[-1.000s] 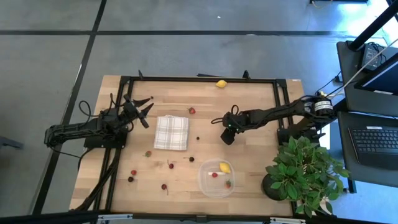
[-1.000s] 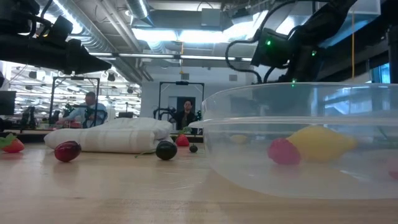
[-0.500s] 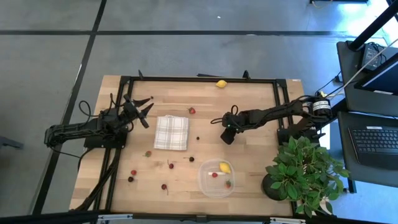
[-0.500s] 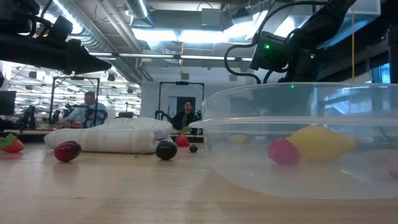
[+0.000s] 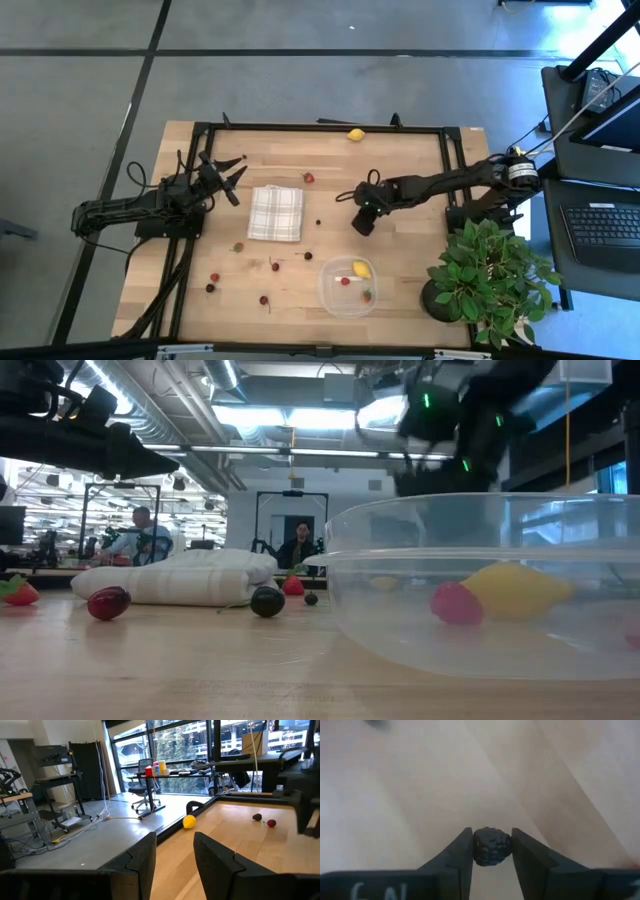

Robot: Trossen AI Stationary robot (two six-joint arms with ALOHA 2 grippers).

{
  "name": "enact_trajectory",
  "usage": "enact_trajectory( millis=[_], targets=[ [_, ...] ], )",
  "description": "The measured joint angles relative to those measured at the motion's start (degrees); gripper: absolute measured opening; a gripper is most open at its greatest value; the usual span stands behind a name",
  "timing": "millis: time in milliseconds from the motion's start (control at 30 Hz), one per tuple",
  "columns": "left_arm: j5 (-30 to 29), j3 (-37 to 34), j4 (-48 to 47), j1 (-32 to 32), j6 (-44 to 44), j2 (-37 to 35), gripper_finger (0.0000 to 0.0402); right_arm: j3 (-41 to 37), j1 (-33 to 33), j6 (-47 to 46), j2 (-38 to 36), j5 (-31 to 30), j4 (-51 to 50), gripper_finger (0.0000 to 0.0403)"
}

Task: Pick and placing Produce into tupperware
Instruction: Put the bottom blackberry into the transparent container

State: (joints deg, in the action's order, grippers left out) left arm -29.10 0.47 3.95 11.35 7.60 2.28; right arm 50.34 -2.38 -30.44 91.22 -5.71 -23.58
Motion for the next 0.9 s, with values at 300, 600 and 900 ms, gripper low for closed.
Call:
enact_trajectory(
  millis=[300,600,900],
  targets=[
    [0.0,0.0,0.02,-0.02,0.0,0.0,0.0126,10.89,10.54,4.2,-0.76,4.52,1.08,0.0116],
    [0.0,0.0,0.01,0.0,-0.03,0.0,0.0126,13.07,19.72,8.62,-0.55,4.26,9.77,0.0116],
    [0.0,-0.02,0.0,-0.02,-0.05,0.0,0.0126,13.08,24.09,8.47,6.7,4.17,16.6,0.0116]
  ],
)
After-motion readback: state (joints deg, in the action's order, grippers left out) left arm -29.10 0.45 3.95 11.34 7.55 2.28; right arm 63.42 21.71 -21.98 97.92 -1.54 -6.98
